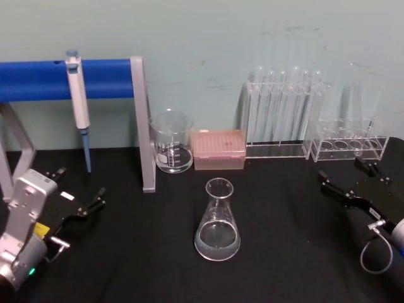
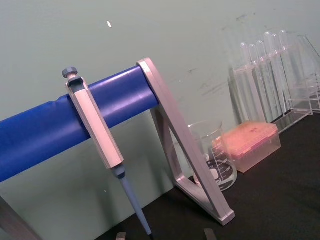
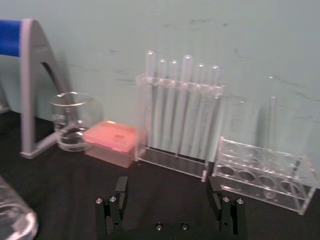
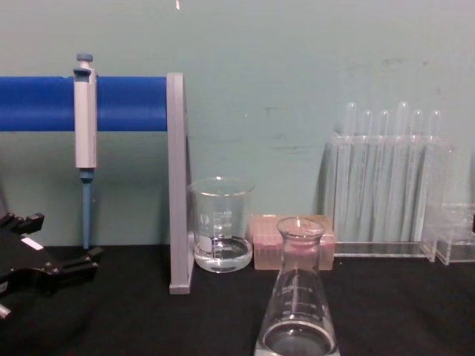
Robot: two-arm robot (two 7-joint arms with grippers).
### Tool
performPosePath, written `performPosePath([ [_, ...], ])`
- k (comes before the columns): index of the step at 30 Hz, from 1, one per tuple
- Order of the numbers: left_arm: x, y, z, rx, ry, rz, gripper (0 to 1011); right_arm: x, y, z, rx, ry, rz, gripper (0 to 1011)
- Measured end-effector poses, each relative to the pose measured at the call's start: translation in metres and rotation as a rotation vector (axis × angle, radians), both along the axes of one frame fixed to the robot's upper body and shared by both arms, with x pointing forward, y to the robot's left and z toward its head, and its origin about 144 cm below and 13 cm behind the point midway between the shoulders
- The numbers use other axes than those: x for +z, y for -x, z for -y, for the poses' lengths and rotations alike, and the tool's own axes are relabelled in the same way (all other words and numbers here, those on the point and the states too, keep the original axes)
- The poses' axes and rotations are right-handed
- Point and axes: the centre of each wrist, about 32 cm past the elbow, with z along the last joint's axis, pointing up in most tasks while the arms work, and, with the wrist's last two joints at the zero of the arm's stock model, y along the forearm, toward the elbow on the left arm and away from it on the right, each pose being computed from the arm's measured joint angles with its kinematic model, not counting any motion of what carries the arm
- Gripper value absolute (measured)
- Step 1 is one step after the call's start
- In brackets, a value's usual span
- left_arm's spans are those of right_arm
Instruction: Grasp the erlenmeyer flask with one hand, shake it three times, then place it back.
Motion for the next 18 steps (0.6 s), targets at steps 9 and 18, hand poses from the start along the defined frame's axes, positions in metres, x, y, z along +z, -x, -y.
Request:
performPosePath([
  [9,0.000,0.000,0.000,0.000,0.000,0.000,1001,0.010,0.013,-0.007,0.122,-0.026,-0.015,1000],
  [18,0.000,0.000,0.000,0.000,0.000,0.000,1001,0.011,0.015,-0.013,0.259,-0.019,-0.020,1000],
])
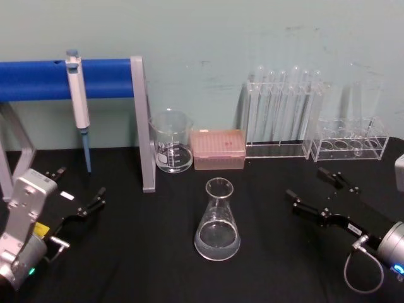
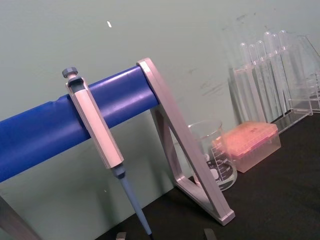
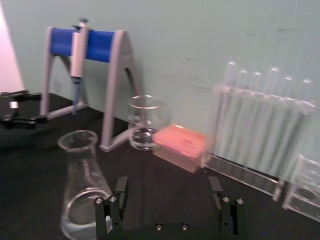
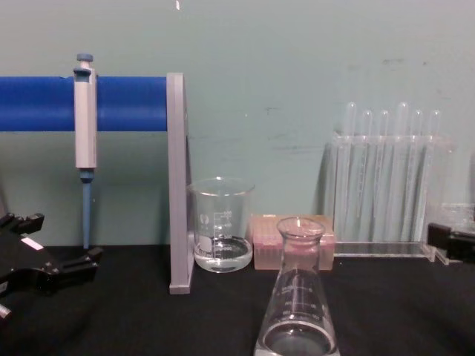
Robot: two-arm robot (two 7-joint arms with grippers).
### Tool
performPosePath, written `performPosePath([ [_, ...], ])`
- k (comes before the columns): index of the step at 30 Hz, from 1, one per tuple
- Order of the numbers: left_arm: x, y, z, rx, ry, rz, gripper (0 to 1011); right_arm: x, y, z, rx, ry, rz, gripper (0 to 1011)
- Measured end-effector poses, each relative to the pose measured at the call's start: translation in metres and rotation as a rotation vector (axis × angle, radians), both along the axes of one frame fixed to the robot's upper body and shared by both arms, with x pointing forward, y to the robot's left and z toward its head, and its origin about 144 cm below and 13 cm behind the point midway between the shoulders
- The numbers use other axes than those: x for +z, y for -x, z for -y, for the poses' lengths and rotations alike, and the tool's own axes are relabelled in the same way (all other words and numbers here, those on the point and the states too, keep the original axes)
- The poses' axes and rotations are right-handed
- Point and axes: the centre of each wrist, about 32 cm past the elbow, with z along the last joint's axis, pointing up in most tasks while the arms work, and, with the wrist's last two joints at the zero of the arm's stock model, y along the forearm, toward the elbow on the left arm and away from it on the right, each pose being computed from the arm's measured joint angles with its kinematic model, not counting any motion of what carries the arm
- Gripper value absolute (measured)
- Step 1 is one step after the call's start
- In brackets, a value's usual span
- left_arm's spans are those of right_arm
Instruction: Grasp the erlenmeyer flask with one hand, shake it three times, then place it back.
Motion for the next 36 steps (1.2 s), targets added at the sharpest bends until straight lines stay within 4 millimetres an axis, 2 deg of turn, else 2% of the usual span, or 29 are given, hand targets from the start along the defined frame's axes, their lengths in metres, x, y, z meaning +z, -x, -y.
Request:
performPosePath([
  [17,0.000,0.000,0.000,0.000,0.000,0.000,1001,0.002,-0.014,-0.015,0.206,0.022,0.020,1000],
  [36,0.000,0.000,0.000,0.000,0.000,0.000,1001,-0.004,-0.037,-0.030,0.320,0.020,-0.004,1000],
])
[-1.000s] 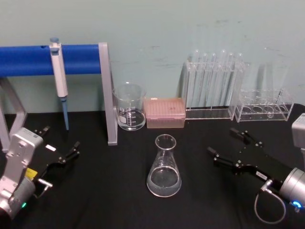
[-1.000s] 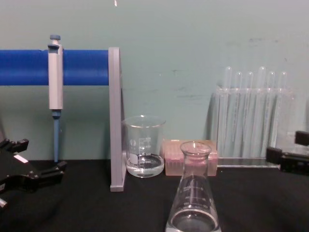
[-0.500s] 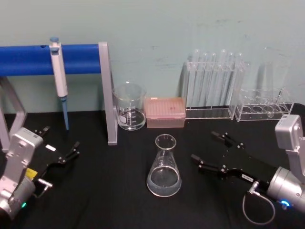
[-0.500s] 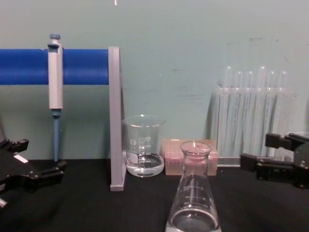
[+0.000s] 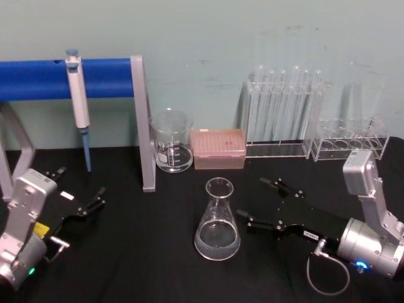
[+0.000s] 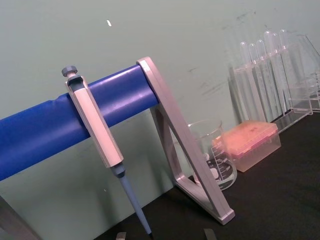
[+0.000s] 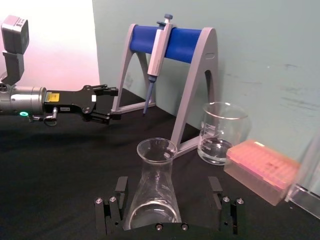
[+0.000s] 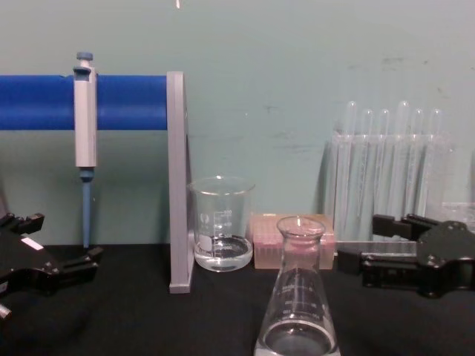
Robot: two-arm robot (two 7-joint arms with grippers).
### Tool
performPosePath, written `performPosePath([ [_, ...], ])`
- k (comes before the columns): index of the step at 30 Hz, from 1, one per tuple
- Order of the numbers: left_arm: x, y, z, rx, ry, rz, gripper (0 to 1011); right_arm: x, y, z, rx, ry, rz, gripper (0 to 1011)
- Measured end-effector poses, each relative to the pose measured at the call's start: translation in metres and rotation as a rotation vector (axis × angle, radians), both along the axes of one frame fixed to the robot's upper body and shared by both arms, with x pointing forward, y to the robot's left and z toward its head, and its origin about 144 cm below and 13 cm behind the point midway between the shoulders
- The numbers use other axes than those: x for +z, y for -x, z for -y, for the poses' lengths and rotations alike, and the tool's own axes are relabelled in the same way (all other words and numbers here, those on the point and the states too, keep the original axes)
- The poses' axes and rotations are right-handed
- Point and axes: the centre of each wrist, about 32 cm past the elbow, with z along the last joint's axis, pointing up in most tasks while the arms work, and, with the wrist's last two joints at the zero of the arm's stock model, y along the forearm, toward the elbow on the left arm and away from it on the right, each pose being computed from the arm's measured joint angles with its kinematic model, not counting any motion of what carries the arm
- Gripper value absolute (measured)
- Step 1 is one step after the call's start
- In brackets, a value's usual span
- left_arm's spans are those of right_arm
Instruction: Grasp the erlenmeyer flask with one hand, shake it three times, then place it back.
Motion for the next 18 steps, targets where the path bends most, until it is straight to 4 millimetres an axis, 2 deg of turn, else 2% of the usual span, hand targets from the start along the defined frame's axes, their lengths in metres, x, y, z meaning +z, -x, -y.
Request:
performPosePath([
  [18,0.000,0.000,0.000,0.000,0.000,0.000,1001,-0.009,-0.024,-0.017,0.063,-0.001,-0.014,1000],
])
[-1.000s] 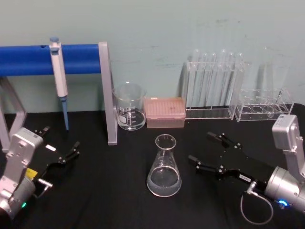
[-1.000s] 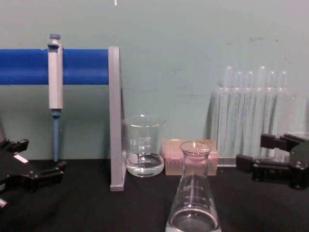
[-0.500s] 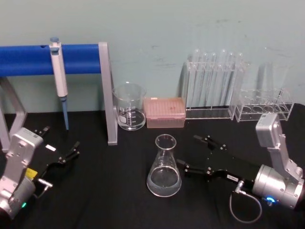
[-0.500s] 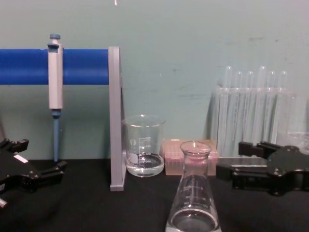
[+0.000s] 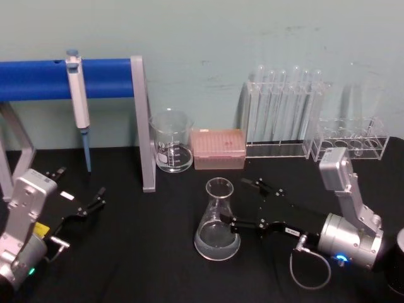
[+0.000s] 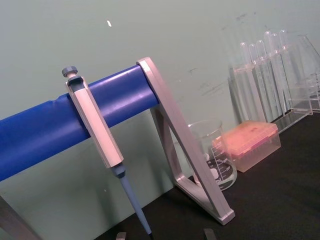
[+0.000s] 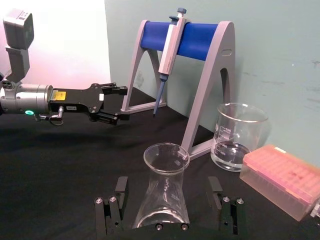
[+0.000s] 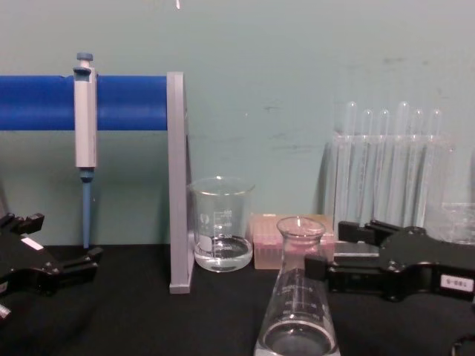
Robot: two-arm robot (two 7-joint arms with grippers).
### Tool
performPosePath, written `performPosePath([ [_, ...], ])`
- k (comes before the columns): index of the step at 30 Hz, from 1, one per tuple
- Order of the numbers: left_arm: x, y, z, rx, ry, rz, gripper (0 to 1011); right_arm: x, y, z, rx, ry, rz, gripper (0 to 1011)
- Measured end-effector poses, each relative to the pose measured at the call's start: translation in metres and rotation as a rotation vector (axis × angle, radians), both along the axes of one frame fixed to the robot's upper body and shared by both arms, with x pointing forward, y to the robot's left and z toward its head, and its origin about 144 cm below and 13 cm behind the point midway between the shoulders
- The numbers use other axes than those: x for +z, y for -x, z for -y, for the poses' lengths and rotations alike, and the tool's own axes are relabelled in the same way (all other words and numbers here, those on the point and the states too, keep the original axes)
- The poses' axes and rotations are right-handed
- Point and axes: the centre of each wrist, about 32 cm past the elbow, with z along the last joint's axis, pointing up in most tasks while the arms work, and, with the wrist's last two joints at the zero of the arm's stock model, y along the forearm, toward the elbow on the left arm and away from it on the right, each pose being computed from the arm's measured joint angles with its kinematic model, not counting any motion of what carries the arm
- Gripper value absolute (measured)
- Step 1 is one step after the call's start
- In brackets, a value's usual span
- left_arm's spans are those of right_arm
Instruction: Grasp the erlenmeyer flask with one hand, shake it three times, then place it back.
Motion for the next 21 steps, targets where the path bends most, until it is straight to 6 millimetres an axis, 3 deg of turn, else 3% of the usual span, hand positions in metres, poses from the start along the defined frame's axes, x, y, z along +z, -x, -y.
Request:
performPosePath([
  [21,0.000,0.000,0.000,0.000,0.000,0.000,1001,-0.008,-0.026,-0.019,0.028,0.001,-0.016,1000],
])
